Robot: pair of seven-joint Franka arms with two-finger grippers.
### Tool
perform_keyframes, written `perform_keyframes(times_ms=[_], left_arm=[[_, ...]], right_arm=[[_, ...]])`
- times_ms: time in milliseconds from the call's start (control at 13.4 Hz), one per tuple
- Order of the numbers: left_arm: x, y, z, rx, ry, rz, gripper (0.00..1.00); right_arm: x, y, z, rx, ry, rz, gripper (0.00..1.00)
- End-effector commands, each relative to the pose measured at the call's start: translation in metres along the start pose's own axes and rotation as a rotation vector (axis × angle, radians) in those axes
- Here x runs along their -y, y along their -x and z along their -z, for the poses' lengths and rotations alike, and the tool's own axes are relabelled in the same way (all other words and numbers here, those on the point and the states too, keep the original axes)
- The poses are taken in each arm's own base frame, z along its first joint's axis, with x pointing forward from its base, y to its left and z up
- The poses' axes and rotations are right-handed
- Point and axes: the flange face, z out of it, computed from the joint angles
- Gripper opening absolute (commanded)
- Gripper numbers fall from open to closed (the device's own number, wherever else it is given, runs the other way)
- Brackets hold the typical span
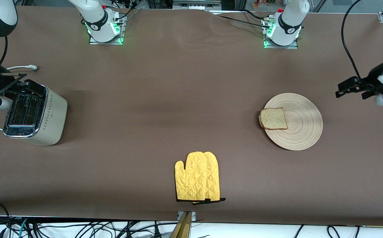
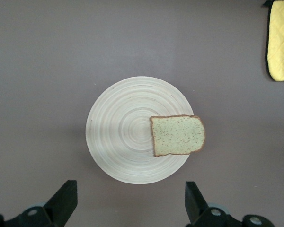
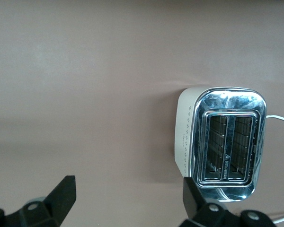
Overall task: Move plate and put bread in toaster
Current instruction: 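Lower the left gripper to the rim of the wooden plate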
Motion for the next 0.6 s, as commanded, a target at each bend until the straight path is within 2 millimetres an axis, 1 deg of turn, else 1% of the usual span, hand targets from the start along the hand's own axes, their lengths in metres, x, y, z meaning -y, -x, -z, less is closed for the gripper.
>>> perform_keyframes(times_ms=[0, 75, 149, 224, 298, 373, 447, 522], left_arm=[[0.039, -0.017, -0.018, 0.031, 0.115, 0.076, 1.0], [0.051, -0.018, -0.021, 0.031, 0.131, 0.076, 1.0], [0.065, -0.021, -0.031, 0.042, 0.14, 0.025, 1.0], [0.087, -0.02, -0.036, 0.041, 0.149, -0.029, 1.0], [0.104, -0.023, -0.05, 0.053, 0.174, -0.069, 1.0], [0.125, -0.025, -0.06, 0.04, 0.244, -0.069, 1.0], [0.152, -0.024, -0.074, 0.029, 0.32, -0.048, 1.0], [0.173, -0.024, -0.093, 0.033, 0.376, -0.067, 1.0]], right_arm=[[0.002, -0.002, 0.005, 0.0, -0.003, -0.012, 1.0], [0.002, -0.002, 0.005, 0.0, -0.003, -0.014, 1.0], [0.002, -0.002, 0.004, 0.002, -0.003, -0.012, 1.0], [0.002, -0.002, 0.005, 0.0, -0.003, -0.014, 1.0], [0.002, -0.002, 0.005, 0.0, -0.003, -0.014, 1.0], [0.002, -0.002, 0.004, 0.002, -0.003, -0.014, 1.0], [0.002, -0.002, 0.005, 0.0, -0.003, -0.014, 1.0], [0.002, -0.002, 0.005, 0.0, -0.003, -0.014, 1.0]])
